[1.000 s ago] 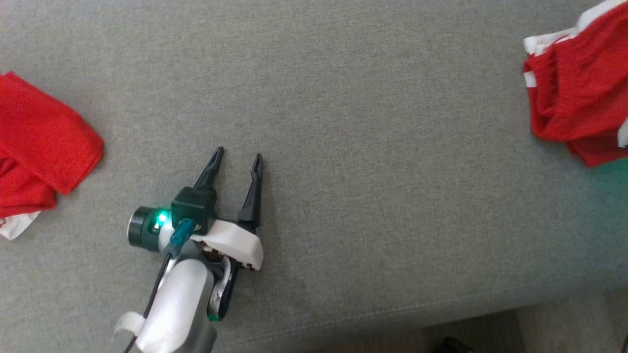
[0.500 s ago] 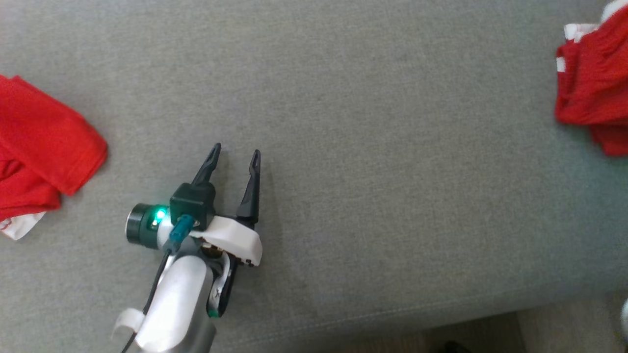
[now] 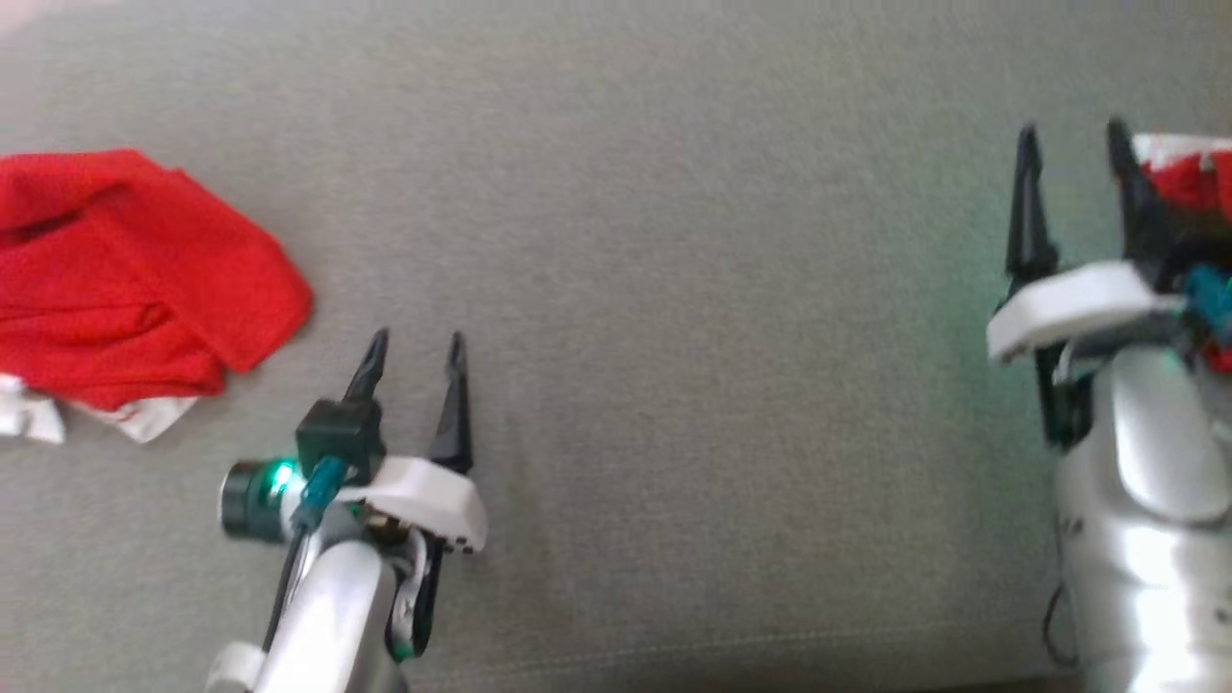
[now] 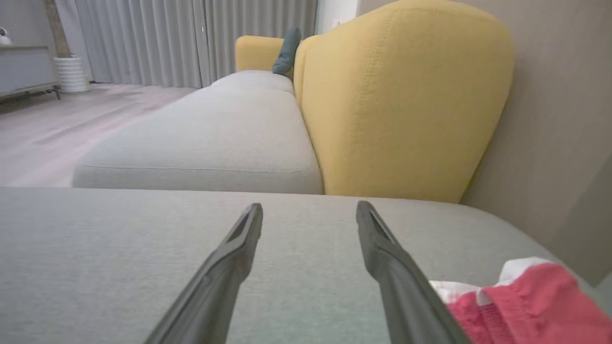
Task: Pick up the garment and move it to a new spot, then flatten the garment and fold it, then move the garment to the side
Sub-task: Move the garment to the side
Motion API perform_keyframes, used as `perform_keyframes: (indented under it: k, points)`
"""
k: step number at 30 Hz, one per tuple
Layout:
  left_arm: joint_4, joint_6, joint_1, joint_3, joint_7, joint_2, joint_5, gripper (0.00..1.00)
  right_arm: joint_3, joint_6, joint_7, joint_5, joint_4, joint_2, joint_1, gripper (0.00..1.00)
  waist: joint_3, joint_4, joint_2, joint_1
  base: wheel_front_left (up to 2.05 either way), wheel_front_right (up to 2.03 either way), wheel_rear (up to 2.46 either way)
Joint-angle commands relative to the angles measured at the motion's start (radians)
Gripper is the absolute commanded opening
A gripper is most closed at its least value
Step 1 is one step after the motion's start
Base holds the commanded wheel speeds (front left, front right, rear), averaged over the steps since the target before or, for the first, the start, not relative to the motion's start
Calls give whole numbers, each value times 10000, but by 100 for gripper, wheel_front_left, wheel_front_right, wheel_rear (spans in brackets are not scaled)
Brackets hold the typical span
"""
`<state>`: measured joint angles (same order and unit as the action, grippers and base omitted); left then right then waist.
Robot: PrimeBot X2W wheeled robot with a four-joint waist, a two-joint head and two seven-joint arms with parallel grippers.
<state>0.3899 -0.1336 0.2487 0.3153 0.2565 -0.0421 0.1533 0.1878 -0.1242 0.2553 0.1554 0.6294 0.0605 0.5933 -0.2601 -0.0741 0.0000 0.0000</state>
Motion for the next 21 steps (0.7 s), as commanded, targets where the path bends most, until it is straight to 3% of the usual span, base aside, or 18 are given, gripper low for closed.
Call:
perform_keyframes:
  k: [1,7,21]
  points:
    - [-241,-88,38,-407,53,-81,28,100,-315,-65,64,-304,-470,-57,-41,100,406,367,0,0,0,0,0]
    - [-76,-168,-440,-851,53,-81,115,100,-1467,-65,64,-2325,-657,-98,-1588,100,1067,833,0,0,0,0,0]
    - [-146,-256,-1539,-1641,53,-81,29,100,-2376,-65,64,-2993,-817,-101,-3214,100,2386,949,0,0,0,0,0]
